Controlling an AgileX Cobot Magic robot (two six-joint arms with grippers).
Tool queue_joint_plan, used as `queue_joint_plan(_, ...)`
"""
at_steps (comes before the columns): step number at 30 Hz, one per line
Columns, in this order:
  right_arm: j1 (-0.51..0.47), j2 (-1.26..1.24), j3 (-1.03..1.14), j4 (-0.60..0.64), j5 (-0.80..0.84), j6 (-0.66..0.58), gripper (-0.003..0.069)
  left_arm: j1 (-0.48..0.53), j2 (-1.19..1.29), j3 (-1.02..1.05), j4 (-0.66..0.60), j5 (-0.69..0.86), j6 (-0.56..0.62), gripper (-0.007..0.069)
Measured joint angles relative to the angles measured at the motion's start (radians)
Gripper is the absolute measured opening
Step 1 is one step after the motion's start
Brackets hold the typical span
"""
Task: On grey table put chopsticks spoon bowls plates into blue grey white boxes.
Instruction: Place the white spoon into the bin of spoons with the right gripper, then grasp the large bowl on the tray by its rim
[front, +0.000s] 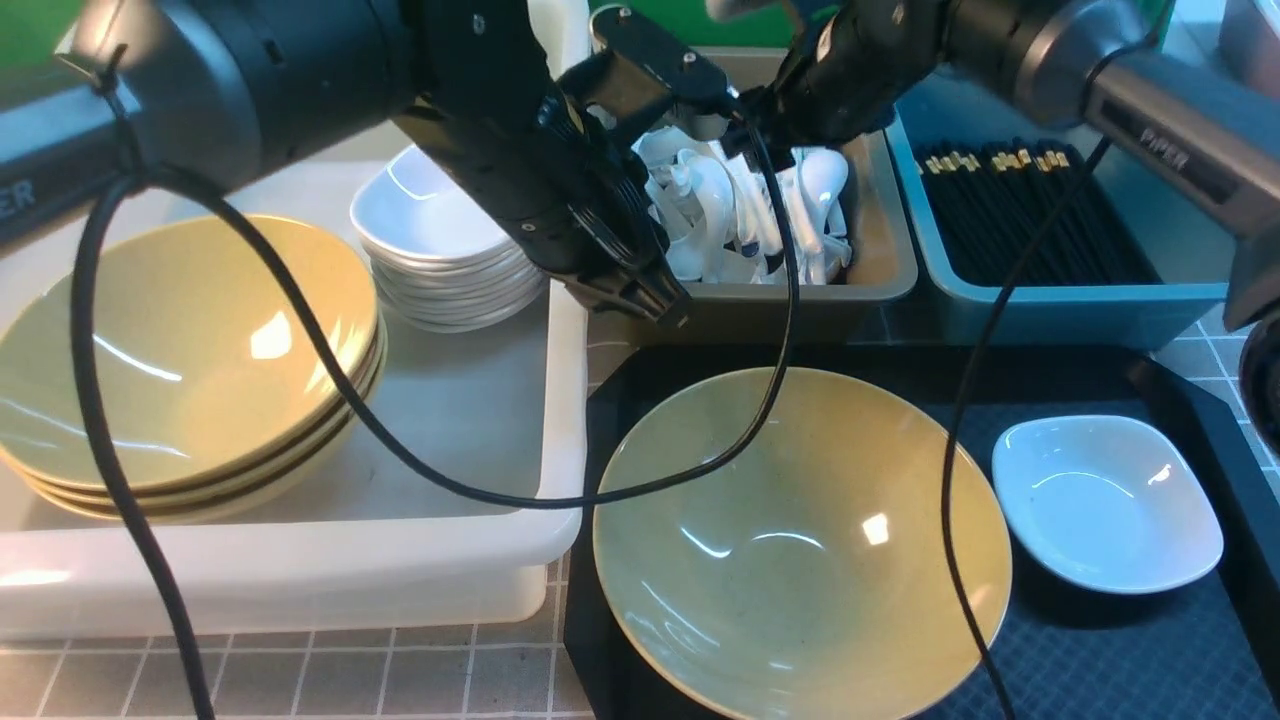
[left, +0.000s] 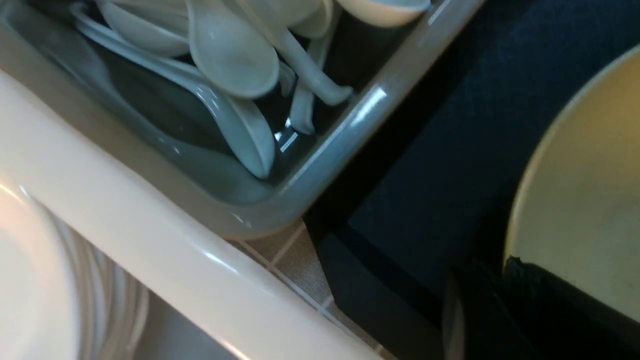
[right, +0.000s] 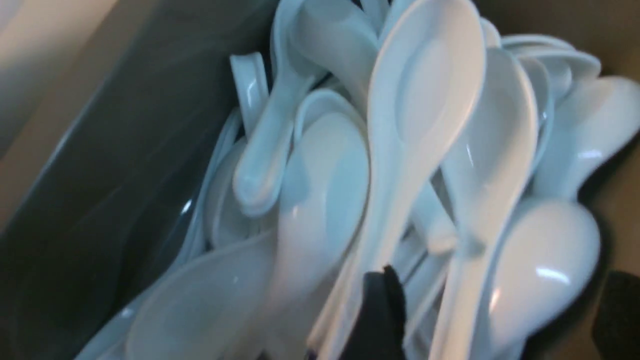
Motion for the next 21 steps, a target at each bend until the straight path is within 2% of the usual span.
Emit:
queue_joint_plan(2, -0.003, -0.021, -0.068, 0.035, 0.169, -0.07, 0.0549, -0.001, 0.0, -0.009, -0.022, 0.037, 0.004, 0.0133)
queue_joint_plan(3, -0.003, -0.023, -0.074, 0.038, 0.183, -0.077, 0.055, -0.001, 0.0, -0.009, -0.022, 0.043, 0.006, 0.014)
queue_joint_plan(5, -0.001, -0.056, -0.143, 0.072, 0.374, -0.184, 0.0556, -0.011, 0.0, -0.009, -0.048, 0.082, 0.038, 0.0255)
queue_joint_plan(7, 0.005, -0.1, -0.158, 0.094, 0.392, -0.226, 0.0557, -0.021, 0.0, -0.01, -0.056, 0.093, 0.054, 0.0344)
queue_joint_plan(8, 0.005, -0.104, -0.158, 0.094, 0.392, -0.229, 0.0557, -0.021, 0.0, -0.01, -0.057, 0.095, 0.056, 0.0352)
queue_joint_plan(11, 0.009, -0.192, -0.11, 0.108, 0.392, -0.242, 0.0559, -0.03, 0.008, -0.01, -0.063, 0.103, 0.064, 0.0467)
queue_joint_plan(15, 0.01, -0.351, 0.052, 0.117, 0.392, -0.256, 0.0559, -0.03, 0.041, -0.011, -0.061, 0.103, 0.064, 0.0543)
queue_joint_plan(21, 0.01, -0.554, 0.311, 0.118, 0.392, -0.256, 0.0559, -0.035, 0.119, -0.019, -0.107, 0.041, 0.107, 0.0553)
